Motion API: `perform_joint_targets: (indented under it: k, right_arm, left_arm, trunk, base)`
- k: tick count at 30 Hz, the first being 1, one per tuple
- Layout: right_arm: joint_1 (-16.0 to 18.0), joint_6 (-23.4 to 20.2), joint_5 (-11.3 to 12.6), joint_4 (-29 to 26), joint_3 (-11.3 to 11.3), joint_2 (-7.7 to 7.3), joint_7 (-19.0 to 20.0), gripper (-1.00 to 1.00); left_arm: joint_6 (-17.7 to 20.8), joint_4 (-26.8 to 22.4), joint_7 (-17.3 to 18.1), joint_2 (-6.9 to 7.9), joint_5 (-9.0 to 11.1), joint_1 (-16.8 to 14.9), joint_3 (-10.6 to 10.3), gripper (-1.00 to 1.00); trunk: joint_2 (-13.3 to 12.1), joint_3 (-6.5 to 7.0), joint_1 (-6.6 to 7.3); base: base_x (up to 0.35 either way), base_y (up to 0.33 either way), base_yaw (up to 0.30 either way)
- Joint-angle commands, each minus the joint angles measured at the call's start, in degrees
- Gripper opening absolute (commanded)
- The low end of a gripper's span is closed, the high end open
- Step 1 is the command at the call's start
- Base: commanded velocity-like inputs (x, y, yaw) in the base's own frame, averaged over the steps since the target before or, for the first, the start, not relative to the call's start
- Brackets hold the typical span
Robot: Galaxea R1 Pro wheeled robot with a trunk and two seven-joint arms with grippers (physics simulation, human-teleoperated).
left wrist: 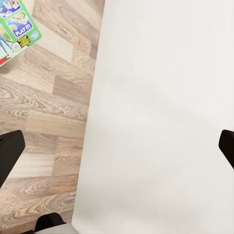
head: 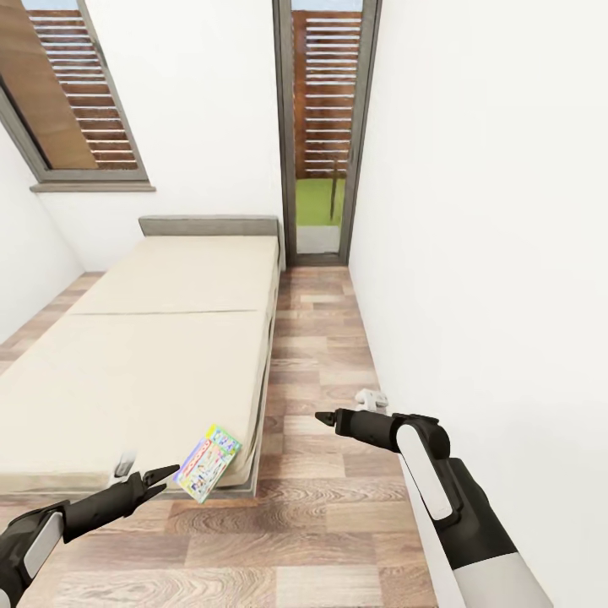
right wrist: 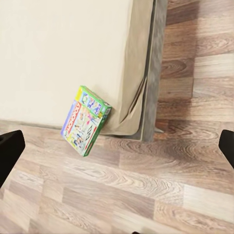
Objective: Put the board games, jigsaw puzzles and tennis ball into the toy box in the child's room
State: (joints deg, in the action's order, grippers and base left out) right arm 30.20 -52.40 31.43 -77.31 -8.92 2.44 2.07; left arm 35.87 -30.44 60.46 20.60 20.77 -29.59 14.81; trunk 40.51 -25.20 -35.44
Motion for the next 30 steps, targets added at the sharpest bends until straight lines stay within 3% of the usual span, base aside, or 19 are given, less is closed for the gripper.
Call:
perform_joint_targets:
  k: [1, 30]
  right_arm:
    - [0.0, -0.3, -0.2, 0.0, 0.0, 0.02, 0.2, 1.0]
    - [0.0, -0.3, -0.3, 0.0, 0.0, 0.01, 0.2, 1.0]
  left_arm:
    - [0.4, 0.0, 0.1, 0.0, 0.2, 0.0, 0.0, 1.0]
    - [0.4, 0.0, 0.1, -0.03, 0.2, 0.0, 0.0, 1.0]
  trunk:
    - [0.1, -0.16, -0.01]
    - [0.1, -2.88, -0.01]
  base:
    - [-0.001, 0.001, 0.0]
    - [0.0, 0.0, 0.0]
